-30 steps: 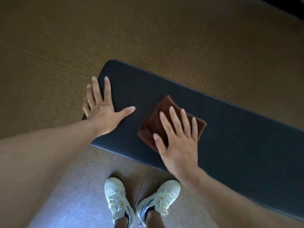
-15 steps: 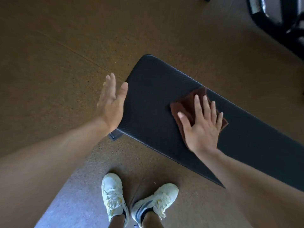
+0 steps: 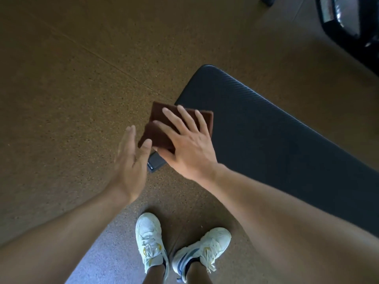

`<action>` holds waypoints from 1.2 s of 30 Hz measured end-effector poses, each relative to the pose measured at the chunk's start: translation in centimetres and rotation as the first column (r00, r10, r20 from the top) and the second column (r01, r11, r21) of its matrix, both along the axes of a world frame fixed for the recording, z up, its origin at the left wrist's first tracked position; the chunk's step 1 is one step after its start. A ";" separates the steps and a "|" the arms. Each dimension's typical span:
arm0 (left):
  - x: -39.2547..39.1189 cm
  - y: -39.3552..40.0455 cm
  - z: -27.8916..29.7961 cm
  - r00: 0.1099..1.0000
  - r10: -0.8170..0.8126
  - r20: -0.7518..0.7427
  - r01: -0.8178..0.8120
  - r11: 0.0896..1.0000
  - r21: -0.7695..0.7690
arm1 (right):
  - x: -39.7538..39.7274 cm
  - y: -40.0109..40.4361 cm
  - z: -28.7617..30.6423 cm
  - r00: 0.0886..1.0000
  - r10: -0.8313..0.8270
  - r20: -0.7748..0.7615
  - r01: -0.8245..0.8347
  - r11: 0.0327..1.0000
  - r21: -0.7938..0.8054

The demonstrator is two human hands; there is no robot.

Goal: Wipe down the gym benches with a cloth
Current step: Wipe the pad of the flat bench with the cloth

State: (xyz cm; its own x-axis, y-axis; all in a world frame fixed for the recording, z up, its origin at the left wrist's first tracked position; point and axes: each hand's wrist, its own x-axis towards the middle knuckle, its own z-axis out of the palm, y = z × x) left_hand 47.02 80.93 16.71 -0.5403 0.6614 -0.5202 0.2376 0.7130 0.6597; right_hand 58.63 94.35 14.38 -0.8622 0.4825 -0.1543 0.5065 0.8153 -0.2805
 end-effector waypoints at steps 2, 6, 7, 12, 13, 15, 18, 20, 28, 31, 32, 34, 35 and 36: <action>1.6 0.8 1.0 0.998 -0.051 -0.027 0.051 0.998 0.026 | 2.6 -1.9 -0.1 0.999 -0.050 0.003 0.050 0.999 -0.004; 4.3 2.5 3.1 0.960 -0.276 -0.041 0.278 0.957 0.079 | 10.3 -5.0 -0.1 0.973 -0.227 0.027 0.227 0.974 0.003; 4.9 3.1 3.4 0.944 -0.328 -0.043 0.331 0.940 0.085 | 12.3 -5.9 0.0 0.941 -0.337 0.044 0.337 0.941 0.000; 9.7 7.2 3.6 0.873 -0.487 -0.039 0.488 0.869 0.074 | 19.8 -8.2 1.2 0.341 -0.917 0.207 0.936 0.352 0.020; 10.7 8.2 3.6 0.828 -0.558 -0.061 0.559 0.829 0.007 | 20.4 -7.7 1.2 0.243 -0.938 0.249 0.968 0.250 -0.002; 12.8 10.3 3.5 0.723 -0.685 -0.091 0.670 0.727 -0.146 | 20.9 -6.2 1.2 0.183 -0.939 0.292 0.983 0.184 -0.025; 15.7 12.5 2.8 0.586 -0.805 -0.093 0.736 0.577 -0.354 | 20.9 -4.3 0.6 0.220 -0.948 0.230 0.975 0.218 -0.034; 17.0 12.8 1.9 0.529 -0.846 -0.073 0.733 0.498 -0.463 | 21.3 -3.3 0.4 0.262 -0.938 0.227 0.965 0.262 -0.033; 18.7 13.2 0.6 0.588 -0.809 0.006 0.679 0.490 -0.547 | 23.6 6.4 0.7 0.459 -0.854 0.247 0.888 0.437 -0.141; 18.9 13.5 0.6 0.586 -0.810 0.025 0.674 0.470 -0.570 | 23.6 13.6 0.4 0.538 -0.814 0.218 0.843 0.521 -0.135; 18.9 13.6 0.6 0.585 -0.810 0.024 0.673 0.469 -0.572 | 23.5 15.1 0.1 0.564 -0.799 0.210 0.826 0.552 -0.117; 19.0 13.6 0.7 0.588 -0.808 0.034 0.673 0.465 -0.576 | 23.7 15.1 -0.2 0.616 -0.771 0.164 0.787 0.613 -0.070; 19.0 13.5 0.8 0.588 -0.808 0.041 0.675 0.462 -0.576 | 24.2 13.5 -0.2 0.652 -0.749 0.120 0.757 0.652 -0.043; 19.0 13.5 0.9 0.588 -0.808 0.048 0.676 0.458 -0.578 | 25.1 10.8 -0.1 0.703 -0.707 0.073 0.710 0.704 -0.024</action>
